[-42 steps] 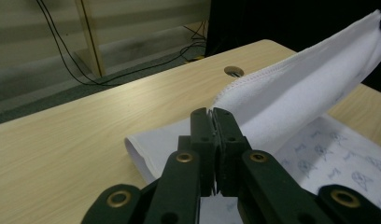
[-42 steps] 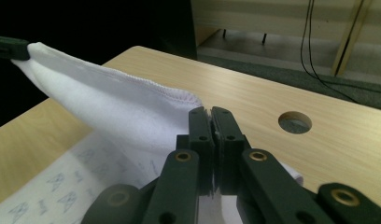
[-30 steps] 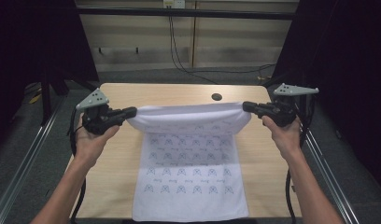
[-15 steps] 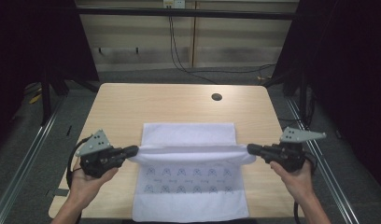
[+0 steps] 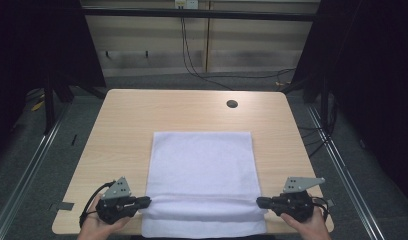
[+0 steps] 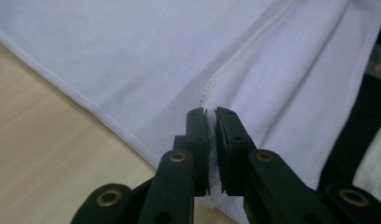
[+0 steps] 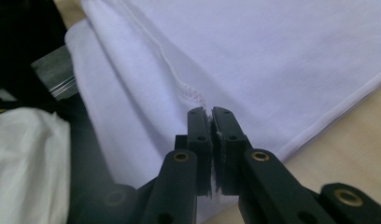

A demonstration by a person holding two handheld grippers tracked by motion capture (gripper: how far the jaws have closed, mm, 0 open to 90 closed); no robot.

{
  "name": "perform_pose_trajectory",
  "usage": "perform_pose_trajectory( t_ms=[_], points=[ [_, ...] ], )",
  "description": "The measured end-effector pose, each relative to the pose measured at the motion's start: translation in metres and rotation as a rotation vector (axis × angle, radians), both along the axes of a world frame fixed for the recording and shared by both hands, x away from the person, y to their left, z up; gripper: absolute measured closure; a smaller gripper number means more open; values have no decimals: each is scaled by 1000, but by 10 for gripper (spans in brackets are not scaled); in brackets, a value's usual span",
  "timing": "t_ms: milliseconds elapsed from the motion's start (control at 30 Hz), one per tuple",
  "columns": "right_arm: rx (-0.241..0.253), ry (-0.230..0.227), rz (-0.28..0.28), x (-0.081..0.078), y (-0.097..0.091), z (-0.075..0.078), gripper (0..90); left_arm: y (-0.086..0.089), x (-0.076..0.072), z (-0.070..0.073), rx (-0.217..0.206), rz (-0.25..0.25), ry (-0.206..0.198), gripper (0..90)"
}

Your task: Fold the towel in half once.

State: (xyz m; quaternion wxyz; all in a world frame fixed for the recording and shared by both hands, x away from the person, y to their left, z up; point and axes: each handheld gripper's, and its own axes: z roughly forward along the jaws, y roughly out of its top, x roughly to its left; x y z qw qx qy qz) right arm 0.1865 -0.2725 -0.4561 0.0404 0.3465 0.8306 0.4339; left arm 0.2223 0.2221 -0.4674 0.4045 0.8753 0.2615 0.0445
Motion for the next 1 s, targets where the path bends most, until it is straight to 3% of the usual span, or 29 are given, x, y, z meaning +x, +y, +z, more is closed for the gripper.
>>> perform_pose_trajectory(
  t_ms=[133, 200, 233, 333, 433, 533, 567, 633, 667, 767, 833, 933, 967, 1000],
  points=[
    [0, 28, 36, -17, -3, -5, 833, 2, -11, -2, 0, -28, 24, 778],
    [25, 30, 52, -25, -6, -5, 816, 2, -17, -1, -7, -30, 33, 747],
    [18, 31, 48, -29, -7, -4, 811, 2, -21, 1, -8, -45, 21, 730],
    [37, 31, 41, -34, -13, -5, 805, 1, -25, 6, -40, -65, 47, 672],
    [55, -2, -23, -24, -14, -1, 722, -1, -15, 9, -36, -38, 36, 589],
    [72, -18, -63, -6, -10, 4, 723, -3, 5, 13, -95, 17, 12, 595],
    [74, -14, -57, 1, -8, 4, 722, -7, 13, 13, -90, 23, 3, 602],
    [23, 2, -46, 15, 1, 1, 714, -14, 31, 8, -76, 44, 15, 617],
    [18, 18, -30, 22, 7, -3, 716, -19, 39, 4, -49, 63, 31, 619],
    [-37, 38, 14, 34, 29, -13, 702, -34, 53, -10, 19, 37, 49, 612],
    [-65, 49, 38, 41, 40, -18, 697, -41, 50, -13, 62, 32, 43, 603],
    [-80, 77, 93, 38, 49, -24, 695, -39, 34, -9, 56, 3, 3, 593],
    [-89, 76, 113, 34, 51, -25, 692, -37, 30, -9, 43, -5, 24, 596],
    [-96, 87, 123, 30, 52, -26, 691, -36, 25, -11, 64, -5, 34, 600]
  ],
)
